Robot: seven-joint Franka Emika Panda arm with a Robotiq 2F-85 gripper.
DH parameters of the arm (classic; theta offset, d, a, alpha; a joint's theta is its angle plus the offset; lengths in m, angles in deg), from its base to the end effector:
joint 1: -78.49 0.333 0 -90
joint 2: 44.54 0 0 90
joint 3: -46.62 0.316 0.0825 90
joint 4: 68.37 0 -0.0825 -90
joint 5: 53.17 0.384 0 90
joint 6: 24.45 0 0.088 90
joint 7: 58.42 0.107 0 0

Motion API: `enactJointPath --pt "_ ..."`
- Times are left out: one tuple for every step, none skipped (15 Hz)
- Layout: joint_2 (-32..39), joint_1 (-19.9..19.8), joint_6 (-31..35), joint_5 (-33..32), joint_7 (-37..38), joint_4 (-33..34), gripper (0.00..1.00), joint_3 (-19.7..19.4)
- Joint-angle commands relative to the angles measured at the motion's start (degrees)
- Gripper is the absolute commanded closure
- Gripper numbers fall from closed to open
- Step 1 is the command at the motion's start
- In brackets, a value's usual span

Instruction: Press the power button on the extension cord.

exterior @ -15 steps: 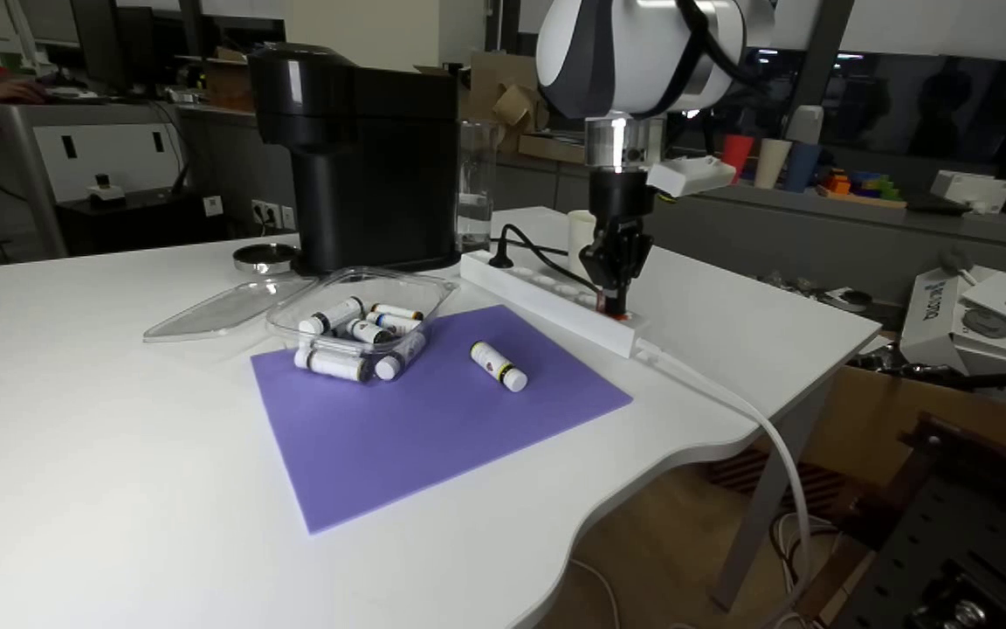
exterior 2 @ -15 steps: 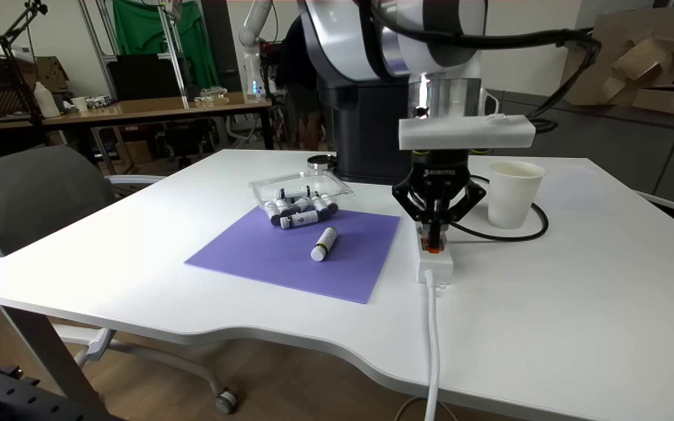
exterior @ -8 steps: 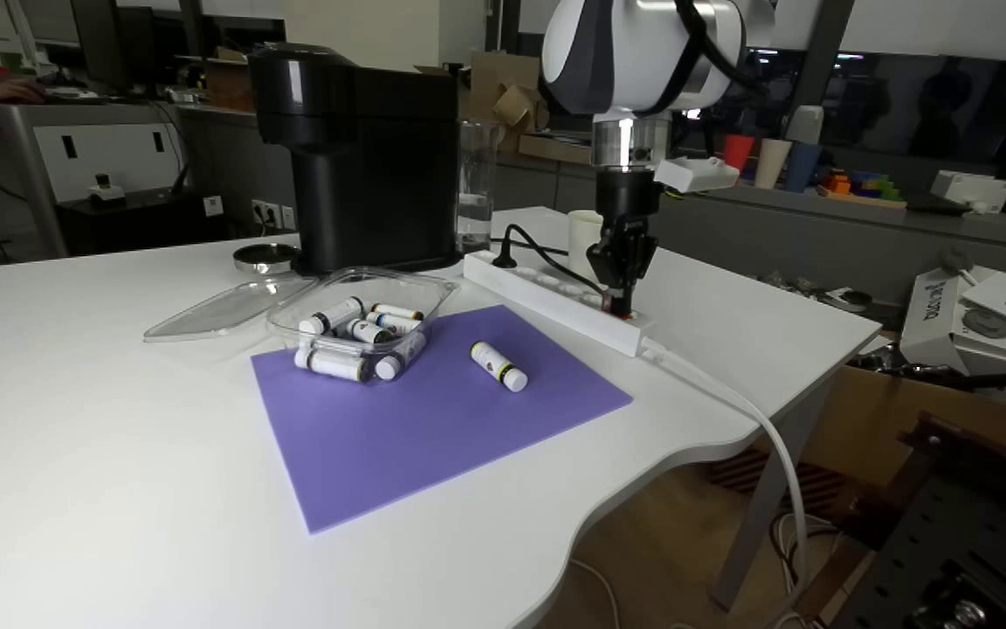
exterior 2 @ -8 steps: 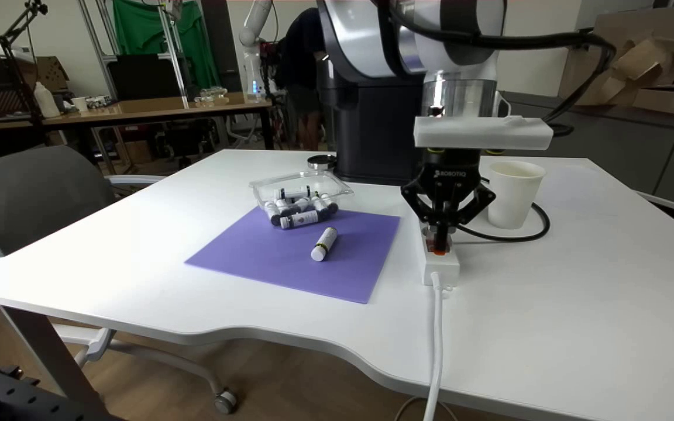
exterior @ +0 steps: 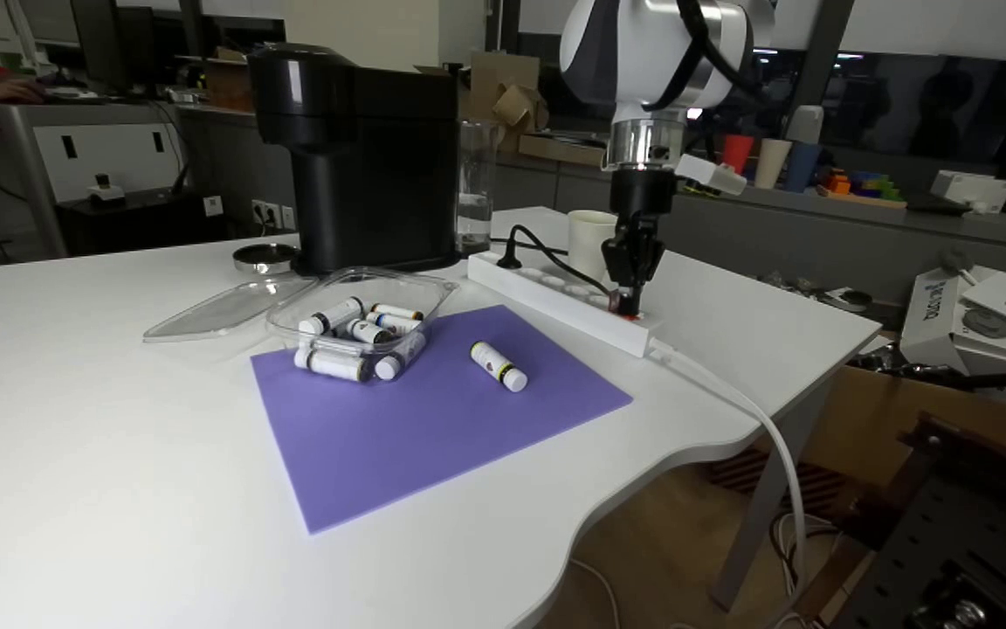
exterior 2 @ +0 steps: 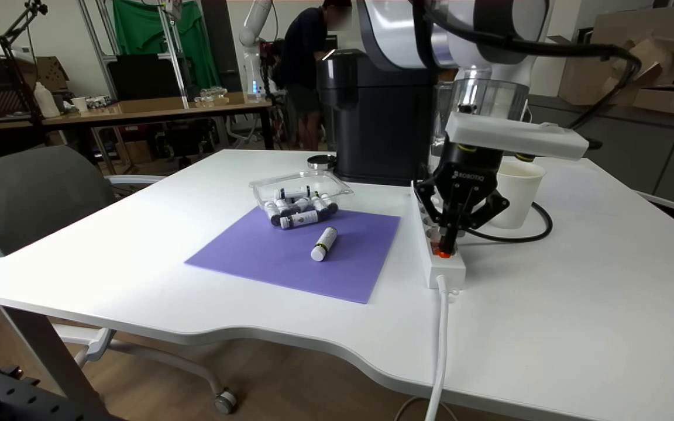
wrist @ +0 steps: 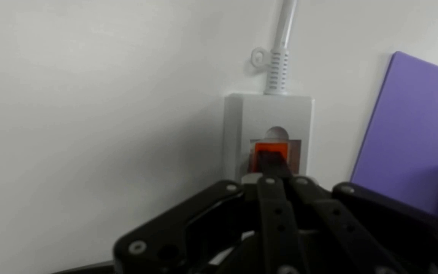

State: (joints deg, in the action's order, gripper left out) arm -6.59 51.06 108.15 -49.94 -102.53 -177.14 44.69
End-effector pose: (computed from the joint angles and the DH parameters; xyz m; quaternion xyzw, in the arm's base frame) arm 0.5221 -0.2924 0.1307 -0.9865 -0.1083 0.0937 0.0793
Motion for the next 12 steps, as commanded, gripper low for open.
enactJointPath --pt "-0.1 0.7 1.0 -0.1 -1.8 -1.1 1.0 -0.7" --pt "-1.1 1.2 1.9 -0.6 -1.9 -2.3 1.0 -0.9" --pt "-1.9 1.8 2.8 -1.1 -1.7 -3.4 1.0 -1.2" --pt "-3.0 2.4 3.9 -1.9 -1.8 -4.9 1.0 -1.5" --pt "-3.9 3.1 5.3 -2.8 -1.6 -6.2 1.0 -1.8" --pt "-5.1 3.7 6.7 -3.6 -1.5 -8.0 1.0 -2.0" --pt "-6.1 4.5 8.1 -4.7 -1.4 -9.5 1.0 -2.3" --pt "-7.4 5.5 9.5 -6.2 -0.9 -11.5 1.0 -2.8" --pt "-8.5 6.6 10.7 -7.9 -0.4 -13.1 1.0 -3.4" --pt "-10.1 7.8 12.1 -9.7 0.2 -15.3 1.0 -4.0" --pt "-11.6 8.9 13.7 -11.4 1.2 -17.4 1.0 -4.7" --pt "-13.1 10.0 14.9 -13.0 2.1 -19.3 1.0 -5.2"
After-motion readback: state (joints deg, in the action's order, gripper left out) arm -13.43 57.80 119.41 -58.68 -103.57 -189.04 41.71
